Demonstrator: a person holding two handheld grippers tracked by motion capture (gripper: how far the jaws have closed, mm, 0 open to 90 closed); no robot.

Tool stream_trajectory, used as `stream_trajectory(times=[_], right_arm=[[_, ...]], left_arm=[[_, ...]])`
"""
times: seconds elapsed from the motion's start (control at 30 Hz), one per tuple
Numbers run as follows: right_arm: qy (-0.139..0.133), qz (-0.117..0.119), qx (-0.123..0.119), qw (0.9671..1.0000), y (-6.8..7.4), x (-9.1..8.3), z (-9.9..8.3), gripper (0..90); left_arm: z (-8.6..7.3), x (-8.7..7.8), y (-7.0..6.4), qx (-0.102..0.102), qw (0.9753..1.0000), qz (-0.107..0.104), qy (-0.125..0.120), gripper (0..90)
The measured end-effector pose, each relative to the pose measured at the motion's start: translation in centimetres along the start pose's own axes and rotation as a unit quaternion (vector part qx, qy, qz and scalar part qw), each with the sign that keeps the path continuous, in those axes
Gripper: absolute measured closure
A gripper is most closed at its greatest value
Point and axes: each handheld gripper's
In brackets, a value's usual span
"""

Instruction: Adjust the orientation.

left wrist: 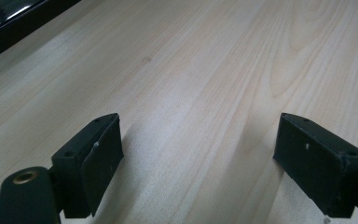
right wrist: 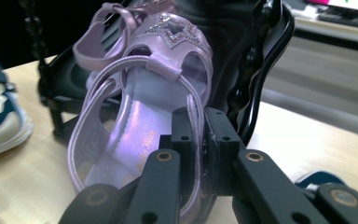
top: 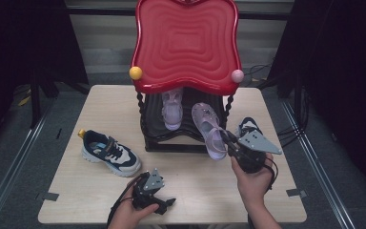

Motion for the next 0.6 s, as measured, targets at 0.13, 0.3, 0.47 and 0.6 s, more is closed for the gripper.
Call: stream_trajectory(times=[0.13,0.3,0.47,0.6], right_arm=[[-0.008,-0.014,0.001,0.9999,0.2,0.9,0.5,82.8],[-0.016,-0.031,-0.001,0.9994,0.5,1.7,1.1,82.8],[-0.019,-0.045,0.005,0.9988,0.8,2.7,1.6,82.8],[-0.022,-0.065,0.009,0.9976,1.0,3.4,1.7,82.8]], left_arm=[[0.0,0.0,0.0,0.000,1.0000,0.000,0.000,14.6],[0.0,0.0,0.0,0.000,1.0000,0.000,0.000,14.6],[0.0,0.0,0.0,0.000,1.0000,0.001,0.003,14.6],[0.0,0.0,0.0,0.000,1.0000,-0.001,0.001,14.6]])
Point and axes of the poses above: each handheld gripper's, and its own axes: x roughly forward along the jaws, z roughly out of its top, y roughly to its left, and after that the axes turned 14 degrees about z, right-handed
